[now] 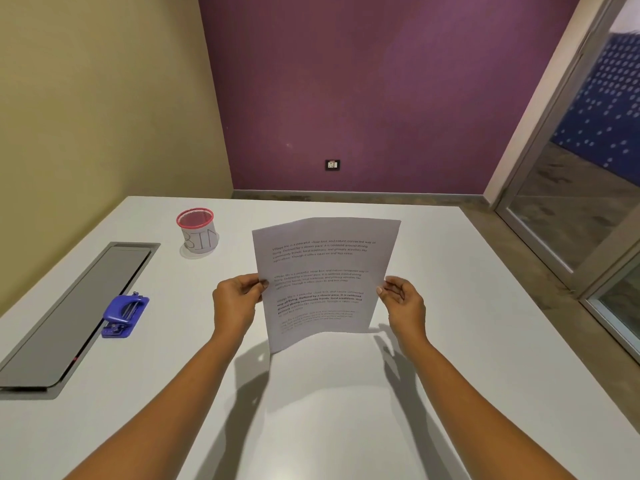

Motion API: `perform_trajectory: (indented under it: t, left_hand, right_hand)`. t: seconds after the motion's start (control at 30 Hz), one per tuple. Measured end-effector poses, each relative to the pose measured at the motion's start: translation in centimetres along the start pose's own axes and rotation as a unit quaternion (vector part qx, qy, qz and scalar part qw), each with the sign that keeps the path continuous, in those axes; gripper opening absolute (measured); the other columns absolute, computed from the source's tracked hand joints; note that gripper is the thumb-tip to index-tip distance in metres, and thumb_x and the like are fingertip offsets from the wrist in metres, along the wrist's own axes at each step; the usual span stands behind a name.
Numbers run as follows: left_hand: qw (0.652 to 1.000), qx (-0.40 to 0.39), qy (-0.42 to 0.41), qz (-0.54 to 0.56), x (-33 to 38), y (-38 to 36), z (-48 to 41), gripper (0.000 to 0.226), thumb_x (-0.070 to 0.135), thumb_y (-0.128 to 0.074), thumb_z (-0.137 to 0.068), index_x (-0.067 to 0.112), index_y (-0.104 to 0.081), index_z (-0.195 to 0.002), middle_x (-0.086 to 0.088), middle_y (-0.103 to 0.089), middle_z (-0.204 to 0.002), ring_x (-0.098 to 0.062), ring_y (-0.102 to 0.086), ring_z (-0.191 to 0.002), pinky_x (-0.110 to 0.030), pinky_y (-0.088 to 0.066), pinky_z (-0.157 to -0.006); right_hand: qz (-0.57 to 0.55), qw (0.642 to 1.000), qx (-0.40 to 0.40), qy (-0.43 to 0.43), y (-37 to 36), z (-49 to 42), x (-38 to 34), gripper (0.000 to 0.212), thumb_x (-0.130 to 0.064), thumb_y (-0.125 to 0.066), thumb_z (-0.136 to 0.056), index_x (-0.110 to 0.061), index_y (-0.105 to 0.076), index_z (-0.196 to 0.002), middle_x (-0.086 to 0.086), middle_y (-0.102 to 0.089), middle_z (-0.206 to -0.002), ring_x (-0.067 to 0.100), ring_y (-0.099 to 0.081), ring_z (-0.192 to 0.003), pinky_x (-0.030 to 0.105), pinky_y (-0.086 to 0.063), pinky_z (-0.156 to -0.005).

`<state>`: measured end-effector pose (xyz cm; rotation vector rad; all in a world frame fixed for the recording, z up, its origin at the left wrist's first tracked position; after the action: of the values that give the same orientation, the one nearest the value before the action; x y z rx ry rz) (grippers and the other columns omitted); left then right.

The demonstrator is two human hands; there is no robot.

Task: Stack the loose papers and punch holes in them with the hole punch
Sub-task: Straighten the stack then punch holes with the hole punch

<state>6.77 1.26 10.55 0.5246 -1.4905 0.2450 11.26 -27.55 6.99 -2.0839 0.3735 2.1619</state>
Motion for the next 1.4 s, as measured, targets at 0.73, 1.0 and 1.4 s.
perform_trajectory:
  t: [0.73,1.0,1.4]
  left_hand:
    - [0.974,-0.020,0.067,0.218,-1.1,0.5,0.2,0.010,-0.002,-0.059,-0.085,0.006,-0.059,-0.080,-0.003,-0.067,-0.065,-0.014,-0.060,-0.064,-0.015,-0.056,-0.061]
    - [0.983,-0.005,0.046,0.179,0.1,3.3,-2.7,0.029,-0.001,-0.058,-0.086,0.009,-0.055,-0.113,-0.009,-0.062,-0.091,-0.019,-0.060,-0.080,-0.026,-0.055,-0.072]
    - [0.999,-0.016,-0.006,-0.030,-1.2,3.4,-3.3,0.028,0.002,-0.064,-0.082,0.000,-0.065,-0.110,-0.007,-0.066,-0.102,-0.023,-0.062,-0.091,-0.032,-0.047,-0.086]
  right_hand:
    - [-0.256,0.950,-0.064,-0.164,-2.1,1.8,3.7,0.017,0.000,-0.045,-0.094,-0.011,-0.057,-0.092,0.003,-0.063,-0.091,0.014,-0.060,-0.083,0.020,-0.057,-0.073]
    - [-0.152,0.985,-0.049,-0.065,0.9,-1.0,1.0,0.019,-0.004,-0.049,-0.093,-0.019,-0.060,-0.090,-0.001,-0.066,-0.092,0.016,-0.060,-0.086,0.027,-0.048,-0.081]
    - [-0.064,0.996,-0.046,0.036,2.2,-1.6,-1.3,0.020,-0.004,-0.050,-0.092,-0.020,-0.060,-0.086,-0.002,-0.065,-0.091,0.024,-0.061,-0.093,0.040,-0.050,-0.094]
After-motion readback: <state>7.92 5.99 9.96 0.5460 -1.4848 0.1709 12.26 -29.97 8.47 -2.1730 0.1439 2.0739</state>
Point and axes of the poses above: each hand's wrist, its own z-axis away from the middle knuckle, its own y-axis out of the back of the hand, x = y × z, the point moved 6 cm from there along -z, towards the middle knuckle
